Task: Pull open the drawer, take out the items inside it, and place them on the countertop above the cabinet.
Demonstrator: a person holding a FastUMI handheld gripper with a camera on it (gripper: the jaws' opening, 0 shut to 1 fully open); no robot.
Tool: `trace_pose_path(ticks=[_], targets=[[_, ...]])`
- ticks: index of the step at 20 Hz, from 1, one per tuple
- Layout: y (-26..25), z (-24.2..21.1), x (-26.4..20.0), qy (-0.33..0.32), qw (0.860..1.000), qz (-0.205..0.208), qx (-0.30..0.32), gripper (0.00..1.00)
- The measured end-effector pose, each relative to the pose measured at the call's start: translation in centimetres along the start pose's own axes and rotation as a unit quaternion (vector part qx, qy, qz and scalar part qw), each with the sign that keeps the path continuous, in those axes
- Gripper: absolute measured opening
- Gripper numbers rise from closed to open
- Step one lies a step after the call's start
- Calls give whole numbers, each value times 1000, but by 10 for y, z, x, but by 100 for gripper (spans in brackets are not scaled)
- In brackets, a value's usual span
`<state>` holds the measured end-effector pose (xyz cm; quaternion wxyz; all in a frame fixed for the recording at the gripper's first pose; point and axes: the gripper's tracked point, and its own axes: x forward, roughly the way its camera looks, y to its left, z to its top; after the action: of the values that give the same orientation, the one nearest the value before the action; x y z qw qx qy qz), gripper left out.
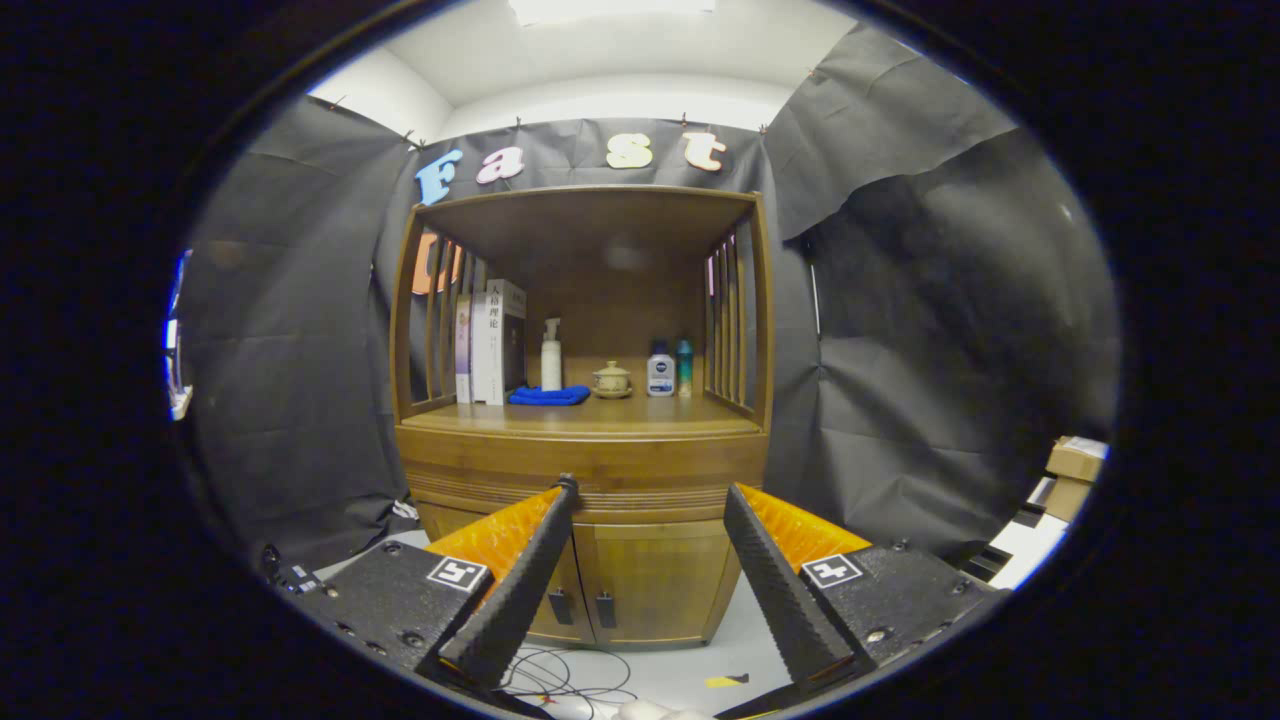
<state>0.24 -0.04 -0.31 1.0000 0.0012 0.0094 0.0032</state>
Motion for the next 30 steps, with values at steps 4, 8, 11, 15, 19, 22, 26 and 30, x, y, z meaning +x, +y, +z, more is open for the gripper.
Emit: trace_pose_path(ticks=[4,8,11,15,19,22,26,30], targets=[[1,-4,4,2,1000,2,-3,99],[14,-3,22,2,1000,13,-1,99],[26,-5,46,-2,1000,14,-10,99],[49,-10,85,-3,1000,25,-8,99],[74,-28,126,6,999,36,-22,99],[91,-43,158,13,999,40,-33,99],[106,-68,198,34,998,39,-22,99],[110,-84,229,50,998,34,-13,99]])
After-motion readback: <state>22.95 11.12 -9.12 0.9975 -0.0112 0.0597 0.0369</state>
